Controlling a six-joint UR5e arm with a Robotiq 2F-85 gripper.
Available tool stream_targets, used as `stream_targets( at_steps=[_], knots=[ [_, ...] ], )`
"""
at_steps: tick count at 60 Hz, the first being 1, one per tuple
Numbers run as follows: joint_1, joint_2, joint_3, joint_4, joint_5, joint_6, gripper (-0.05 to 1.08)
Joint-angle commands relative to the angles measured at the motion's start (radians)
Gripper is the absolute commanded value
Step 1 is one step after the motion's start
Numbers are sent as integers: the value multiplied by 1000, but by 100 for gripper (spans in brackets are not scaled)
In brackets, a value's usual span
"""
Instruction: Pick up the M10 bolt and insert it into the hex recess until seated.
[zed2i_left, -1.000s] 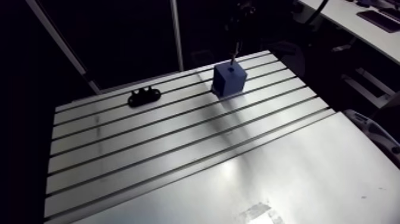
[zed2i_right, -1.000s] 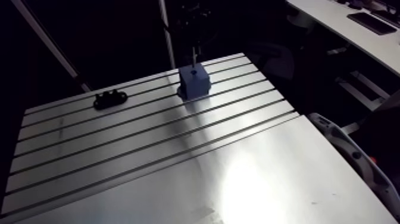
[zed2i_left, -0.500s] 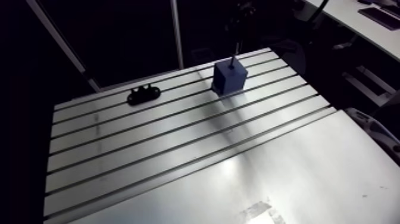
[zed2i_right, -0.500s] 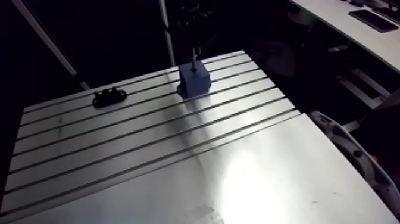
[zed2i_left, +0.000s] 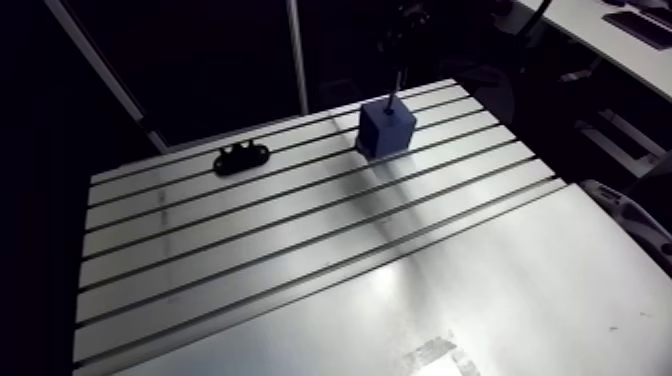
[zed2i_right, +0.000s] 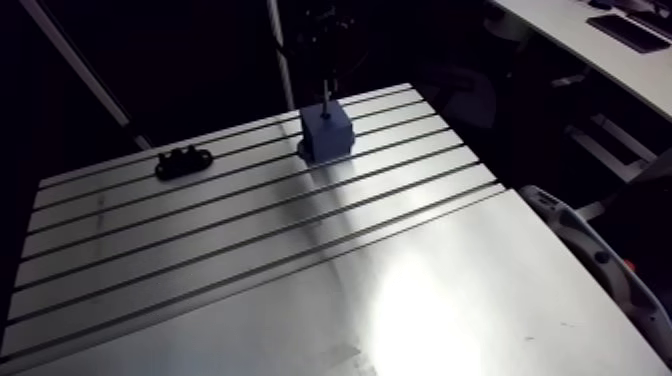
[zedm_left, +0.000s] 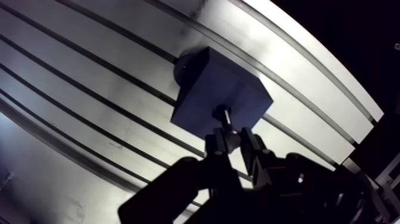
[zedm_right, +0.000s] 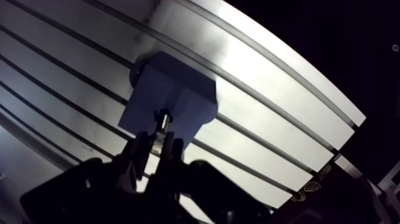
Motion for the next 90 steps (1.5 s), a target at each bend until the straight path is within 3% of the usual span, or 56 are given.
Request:
stream_targets(
  at_steps=[1,90],
  knots=[
    [0,1,0,0,0,0,101],
    [3,28,4,-20,0,-2,101]
  ],
)
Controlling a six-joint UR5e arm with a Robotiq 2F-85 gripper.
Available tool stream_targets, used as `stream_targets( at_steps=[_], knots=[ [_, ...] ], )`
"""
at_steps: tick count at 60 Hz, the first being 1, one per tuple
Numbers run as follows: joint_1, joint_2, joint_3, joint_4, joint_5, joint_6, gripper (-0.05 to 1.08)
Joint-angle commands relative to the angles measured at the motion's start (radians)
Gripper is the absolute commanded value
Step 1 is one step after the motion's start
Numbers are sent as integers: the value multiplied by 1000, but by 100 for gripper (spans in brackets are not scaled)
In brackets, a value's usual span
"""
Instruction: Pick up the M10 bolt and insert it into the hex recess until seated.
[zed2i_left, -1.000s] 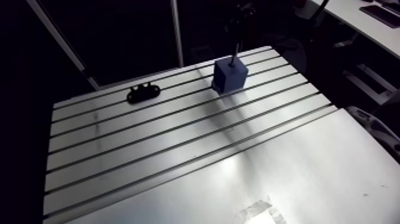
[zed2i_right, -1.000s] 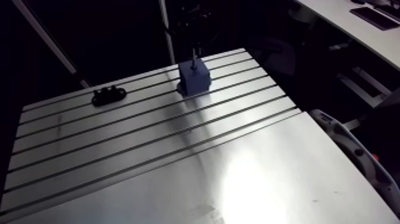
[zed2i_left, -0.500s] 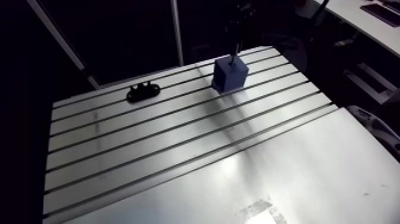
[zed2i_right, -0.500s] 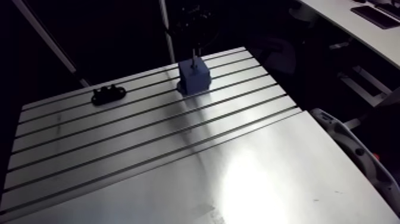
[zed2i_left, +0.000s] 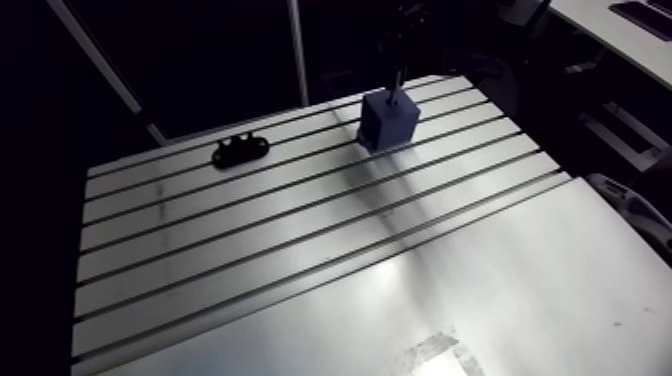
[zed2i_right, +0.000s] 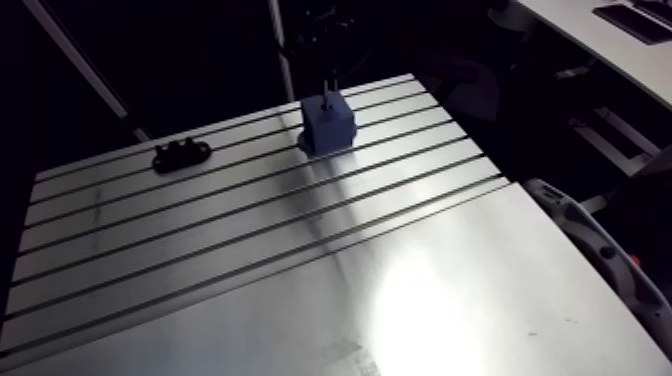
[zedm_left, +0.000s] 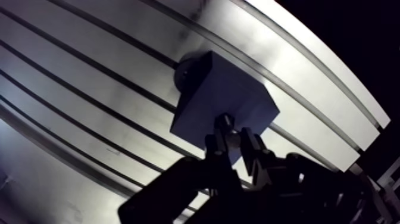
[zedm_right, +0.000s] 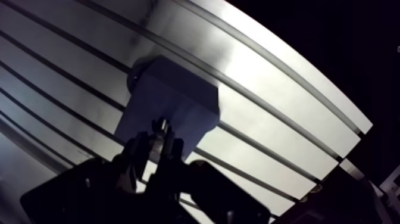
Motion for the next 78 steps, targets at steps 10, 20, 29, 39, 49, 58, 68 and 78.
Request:
stream_targets(
  at_steps=[10,20,29,39,49,58,68,78],
  knots=[
    [2,2,1,-2,3,1,98],
    [0,2,5,-2,5,-2,85],
    [-4,0,13,-2,3,-4,93],
    [-7,-1,12,-2,6,-4,99],
    [-10,-4,12,-2,6,-4,91],
    [-9,-10,15,-2,9,-3,1],
    [-9,-15,13,-5,22,5,0],
    [-9,-18,10,-10,26,13,0]
  ],
)
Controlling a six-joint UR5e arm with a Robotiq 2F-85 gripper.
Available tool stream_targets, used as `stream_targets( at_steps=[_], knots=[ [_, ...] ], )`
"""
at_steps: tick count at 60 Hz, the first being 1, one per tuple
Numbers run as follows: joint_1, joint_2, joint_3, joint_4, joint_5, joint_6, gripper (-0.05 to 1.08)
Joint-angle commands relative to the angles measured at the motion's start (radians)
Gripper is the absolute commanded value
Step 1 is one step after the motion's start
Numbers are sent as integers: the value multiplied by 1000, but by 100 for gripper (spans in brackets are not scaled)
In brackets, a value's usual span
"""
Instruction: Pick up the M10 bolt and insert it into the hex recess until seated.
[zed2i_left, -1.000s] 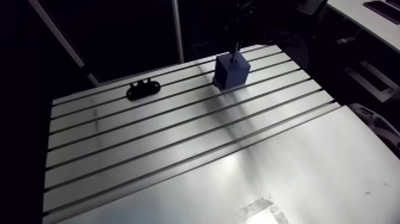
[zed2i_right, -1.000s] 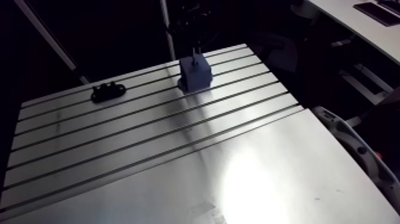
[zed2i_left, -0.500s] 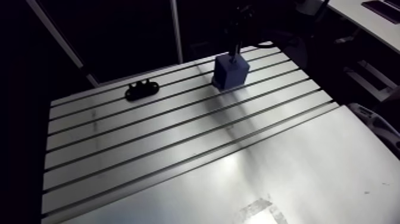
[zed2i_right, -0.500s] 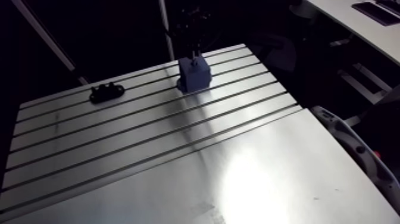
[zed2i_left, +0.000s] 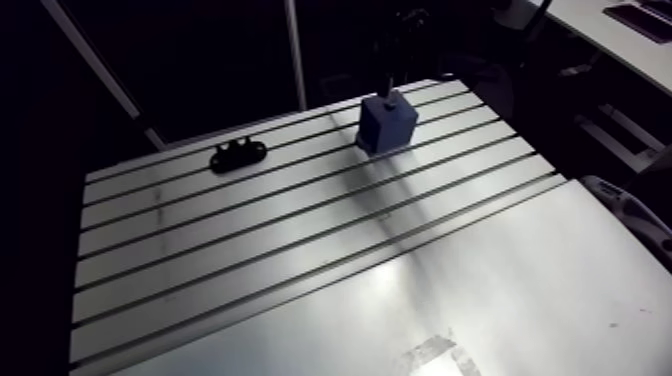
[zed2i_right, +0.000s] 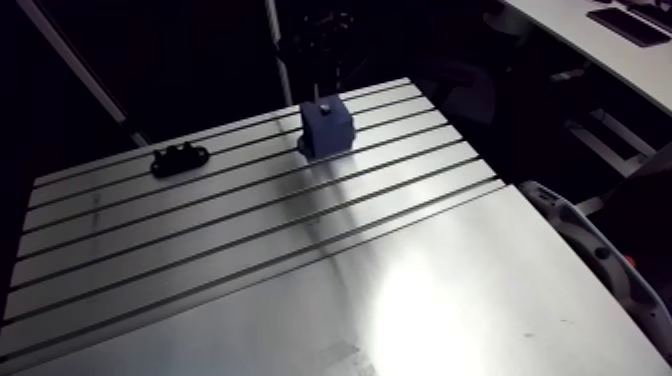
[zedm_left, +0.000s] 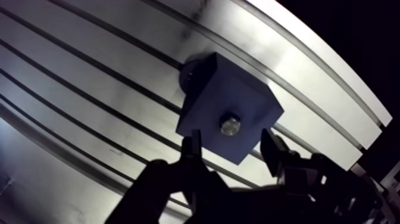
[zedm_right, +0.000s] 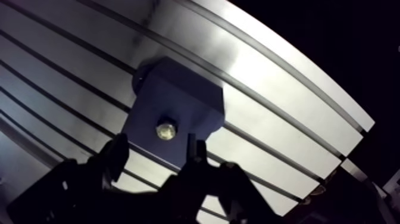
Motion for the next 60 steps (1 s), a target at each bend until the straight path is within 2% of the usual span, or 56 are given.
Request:
stream_targets(
  at_steps=[1,9,25,35,37,38,39,40,41,42,43,45,46,47,48,49,50,51,53,60],
  knots=[
    [0,-5,-3,-5,8,10,0],
    [0,-7,-6,-5,8,40,0],
    [0,-51,-9,-3,12,144,1],
    [-2,-58,-34,22,-3,336,5],
    [-2,-58,-38,38,-4,381,9],
    [-2,-59,-41,58,-6,424,16],
    [-2,-59,-41,58,-6,424,16],
    [-2,-60,-43,70,-5,451,25],
    [-2,-60,-43,70,-5,451,25],
    [-2,-61,-43,78,-3,472,40],
    [-2,-61,-43,78,-3,472,40],
    [0,-62,-39,80,5,492,72],
    [0,-62,-39,80,5,492,72],
    [0,-62,-39,80,11,499,87],
    [0,-62,-39,80,11,499,87],
    [1,-62,-40,79,17,508,97],
    [1,-62,-40,79,17,508,97],
    [5,-61,-39,79,23,516,103],
    [7,-61,-40,78,26,520,107],
    [10,-61,-36,77,27,522,108]
  ],
)
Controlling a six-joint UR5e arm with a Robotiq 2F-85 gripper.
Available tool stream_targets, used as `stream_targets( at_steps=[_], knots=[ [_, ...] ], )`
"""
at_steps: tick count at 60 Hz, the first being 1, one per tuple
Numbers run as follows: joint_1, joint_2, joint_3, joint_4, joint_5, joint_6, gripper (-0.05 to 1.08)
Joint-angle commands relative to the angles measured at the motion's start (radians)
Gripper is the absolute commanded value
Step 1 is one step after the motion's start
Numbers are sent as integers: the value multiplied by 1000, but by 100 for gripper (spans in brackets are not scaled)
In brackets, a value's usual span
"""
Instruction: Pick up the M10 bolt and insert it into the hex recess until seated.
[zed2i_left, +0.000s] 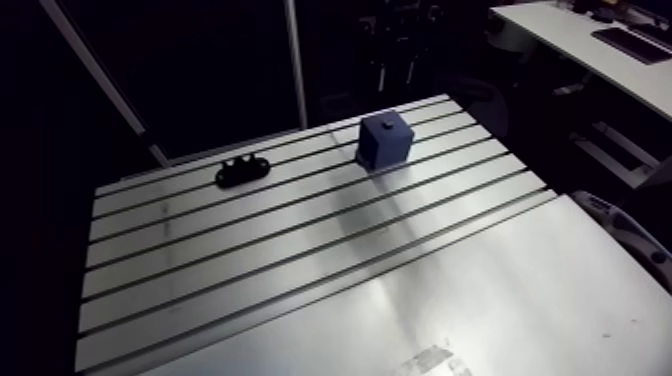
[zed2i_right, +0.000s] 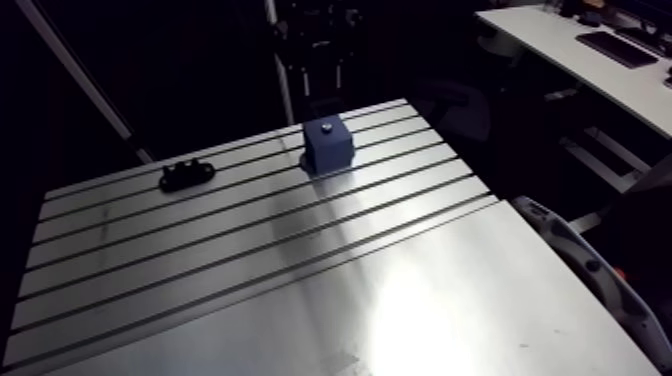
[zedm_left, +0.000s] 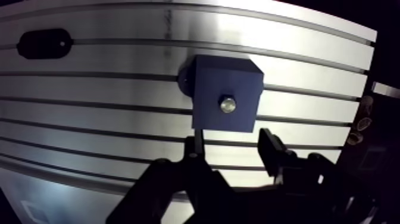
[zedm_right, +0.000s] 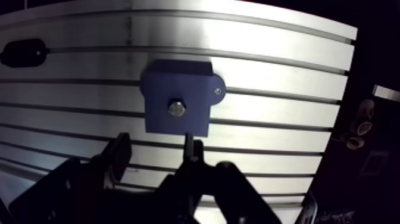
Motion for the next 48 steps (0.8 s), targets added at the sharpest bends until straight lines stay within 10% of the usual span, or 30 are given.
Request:
stream_targets(
  at_steps=[1,48],
  knots=[
    [8,-1,6,7,14,52,108],
    [-4,2,63,-74,2,17,108]
  ],
)
